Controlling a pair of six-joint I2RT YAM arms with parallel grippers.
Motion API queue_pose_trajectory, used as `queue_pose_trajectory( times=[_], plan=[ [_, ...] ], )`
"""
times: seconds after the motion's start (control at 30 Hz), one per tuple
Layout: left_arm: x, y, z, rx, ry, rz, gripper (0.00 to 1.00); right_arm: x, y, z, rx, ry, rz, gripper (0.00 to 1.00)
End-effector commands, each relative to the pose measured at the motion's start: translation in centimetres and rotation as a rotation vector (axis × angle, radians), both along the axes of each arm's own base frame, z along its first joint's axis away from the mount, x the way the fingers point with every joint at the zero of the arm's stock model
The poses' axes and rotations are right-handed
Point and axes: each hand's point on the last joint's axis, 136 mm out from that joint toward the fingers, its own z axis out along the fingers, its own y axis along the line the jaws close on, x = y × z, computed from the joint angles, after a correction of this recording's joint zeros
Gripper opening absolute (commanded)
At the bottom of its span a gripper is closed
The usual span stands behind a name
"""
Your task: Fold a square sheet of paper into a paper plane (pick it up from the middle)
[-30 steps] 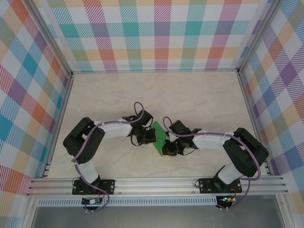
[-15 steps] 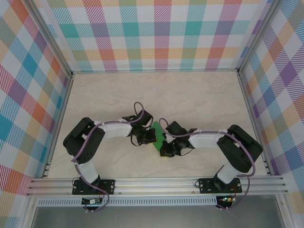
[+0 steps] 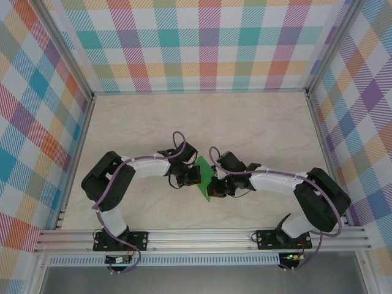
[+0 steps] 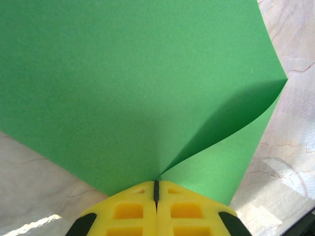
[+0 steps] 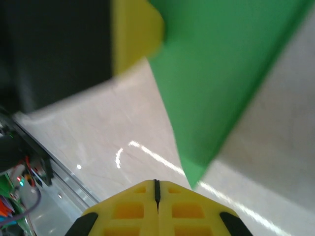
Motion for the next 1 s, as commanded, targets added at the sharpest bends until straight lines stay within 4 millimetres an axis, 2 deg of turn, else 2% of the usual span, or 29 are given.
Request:
queue_pose_trajectory(
  times=[0.0,0.1,0.23,0.43,0.5,0.63,0.8,0.87,0.97],
  plan=[
    [-1.5,4.3,-3.9,0.223,0.046,0.037,0.00,2.6,1.0,0.2,-0.003,-0.062,0.007,0.00],
    [-1.2,4.1,-3.7,0.215,0.038,0.032,0.00,3.7,1.3,-0.7,-0.022,-0.063,0.007,0.00],
    [-1.1,3.8,-3.6,0.207,0.032,0.025,0.00,4.1,0.7,-2.3,-0.057,-0.043,0.002,0.00],
    [-0.4,3.2,-3.2,0.197,0.006,0.000,0.00,2.7,-0.9,-4.9,-0.109,0.017,-0.021,0.00],
    [0.2,2.9,-2.8,0.192,-0.017,-0.012,0.00,2.2,-1.1,-5.2,-0.106,0.044,-0.043,0.00],
    [2.1,1.5,-1.4,0.163,-0.089,-0.061,0.00,1.6,-0.8,-4.6,-0.056,0.117,-0.135,0.00],
    [4.3,-0.3,1.8,0.088,-0.162,-0.073,0.00,2.9,0.4,-3.1,-0.015,0.132,-0.224,0.00],
    [4.7,-0.2,3.1,0.069,-0.184,-0.040,0.00,3.7,0.5,-2.6,-0.018,0.120,-0.251,0.00],
    [4.4,1.0,4.4,0.074,-0.195,0.037,0.07,4.3,0.9,-2.2,-0.014,0.099,-0.257,0.00]
  ],
)
